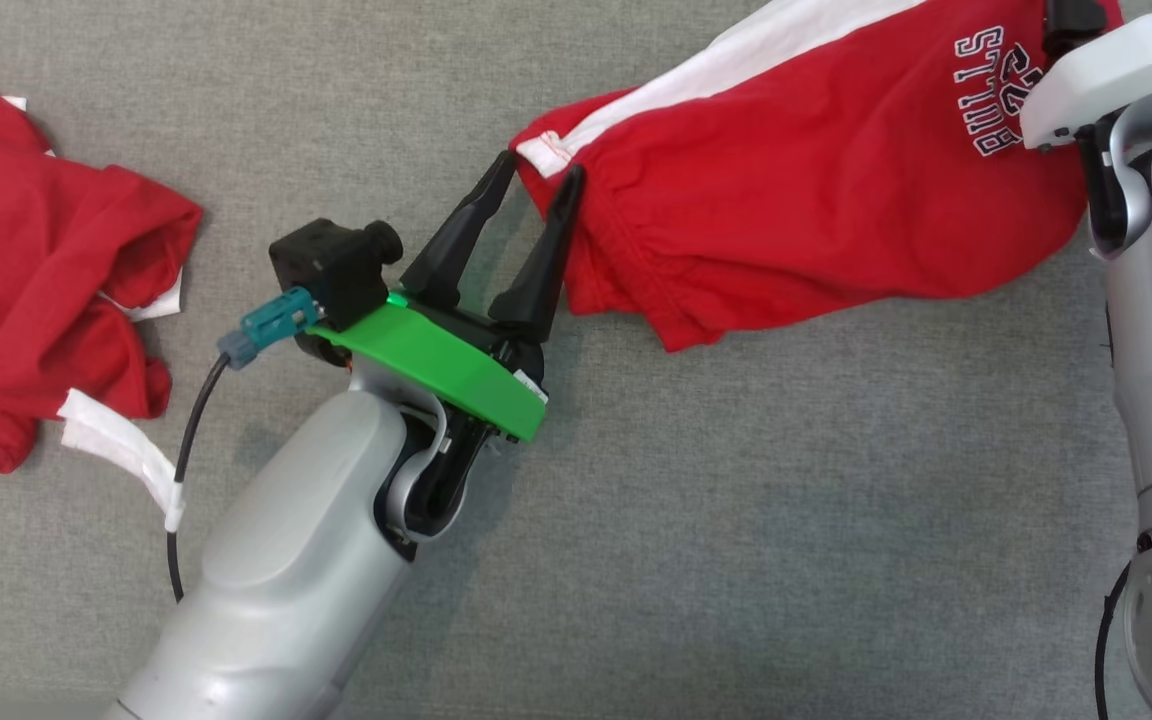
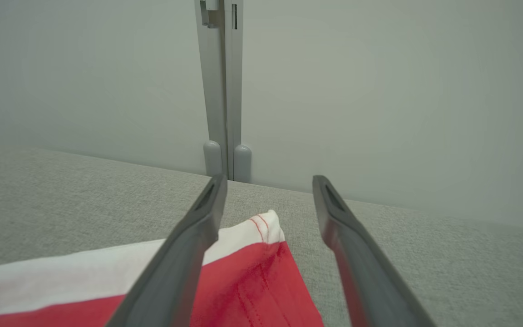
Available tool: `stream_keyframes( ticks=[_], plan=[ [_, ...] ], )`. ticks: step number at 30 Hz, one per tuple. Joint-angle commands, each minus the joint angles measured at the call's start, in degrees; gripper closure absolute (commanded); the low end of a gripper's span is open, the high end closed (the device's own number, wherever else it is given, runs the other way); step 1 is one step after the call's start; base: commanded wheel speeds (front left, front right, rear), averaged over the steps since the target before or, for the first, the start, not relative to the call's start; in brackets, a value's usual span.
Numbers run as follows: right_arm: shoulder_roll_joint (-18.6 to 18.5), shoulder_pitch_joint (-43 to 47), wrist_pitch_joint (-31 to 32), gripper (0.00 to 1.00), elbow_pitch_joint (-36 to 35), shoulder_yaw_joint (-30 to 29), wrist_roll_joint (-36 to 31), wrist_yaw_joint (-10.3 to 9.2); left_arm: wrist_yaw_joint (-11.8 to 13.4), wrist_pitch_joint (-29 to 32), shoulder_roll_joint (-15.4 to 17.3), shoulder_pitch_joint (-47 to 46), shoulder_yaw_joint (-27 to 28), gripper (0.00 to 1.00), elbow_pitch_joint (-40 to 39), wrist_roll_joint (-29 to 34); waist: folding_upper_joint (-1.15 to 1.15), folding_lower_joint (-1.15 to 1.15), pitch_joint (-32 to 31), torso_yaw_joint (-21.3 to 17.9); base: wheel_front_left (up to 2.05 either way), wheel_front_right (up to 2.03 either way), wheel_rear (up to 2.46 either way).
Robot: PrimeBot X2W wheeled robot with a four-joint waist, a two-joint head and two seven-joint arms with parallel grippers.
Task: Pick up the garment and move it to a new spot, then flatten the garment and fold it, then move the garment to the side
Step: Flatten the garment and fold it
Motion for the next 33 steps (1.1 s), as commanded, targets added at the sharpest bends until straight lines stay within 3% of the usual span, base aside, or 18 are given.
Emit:
stream_keyframes(
  ticks=[1, 8, 14, 21, 22, 23, 24, 25, 33],
  plan=[
    [-0.42, 1.03, -0.26, 0.00, -0.08, -0.32, -0.34, -0.08, 0.12, -0.17, -0.10, 1.12, 0.46, 0.00, 0.02, 0.76, 0.00, 0.00, -0.67, -0.19, 0.00, 0.00, 0.00],
    [-1.95, 4.98, -0.26, 0.00, 1.11, -0.69, 0.05, -0.09, 0.12, -0.17, -0.48, 5.92, 4.86, 0.00, -0.81, 4.21, 0.00, 0.00, -3.49, -0.50, 0.00, 0.00, 0.00],
    [-4.30, 7.35, -0.26, 0.00, 8.86, -0.33, 1.50, -0.09, 0.12, -0.18, -0.97, 10.42, 7.88, 0.00, -1.95, 7.40, 0.00, 0.00, -5.20, 0.03, 0.00, 0.00, 0.00],
    [-4.32, 6.70, 0.86, 0.00, 18.41, 1.25, 3.99, -0.08, 0.12, -0.17, -1.52, 11.99, 10.10, 0.00, -2.58, 8.76, 0.00, 0.00, -5.04, 0.81, 0.00, 0.00, 0.00],
    [-4.30, 6.68, 0.87, 0.12, 19.34, 1.55, 4.32, -0.08, 0.12, -0.17, -1.54, 12.01, 10.33, 0.00, -2.65, 8.93, 0.00, 0.00, -5.05, 0.85, 0.00, 0.00, 0.00],
    [-4.17, 6.64, 0.87, 0.40, 20.35, 1.97, 4.87, -0.08, 0.12, -0.17, -1.61, 12.11, 10.60, 0.00, -2.72, 9.01, 0.00, 0.00, -5.14, 0.90, 0.00, 0.00, 0.00],
    [-4.09, 6.58, 0.87, 0.75, 21.04, 2.27, 5.38, -0.08, 0.12, -0.17, -1.67, 12.23, 10.89, 0.00, -2.75, 9.14, 0.00, 0.00, -5.21, 0.92, 0.00, 0.00, 0.00],
    [-4.11, 6.52, 0.79, 1.00, 21.66, 2.62, 5.92, -0.08, 0.12, -0.17, -1.70, 12.35, 11.27, 0.00, -2.73, 9.50, 0.00, 0.00, -5.31, 0.94, 0.00, 0.00, 0.00],
    [-5.03, 7.05, -0.15, 1.00, 20.12, 1.36, 11.29, -0.10, 0.12, -0.17, -1.87, 14.23, 12.80, 0.00, -2.15, 11.39, 0.00, 0.00, -7.79, 0.25, 0.00, 0.00, 0.00]
  ],
)
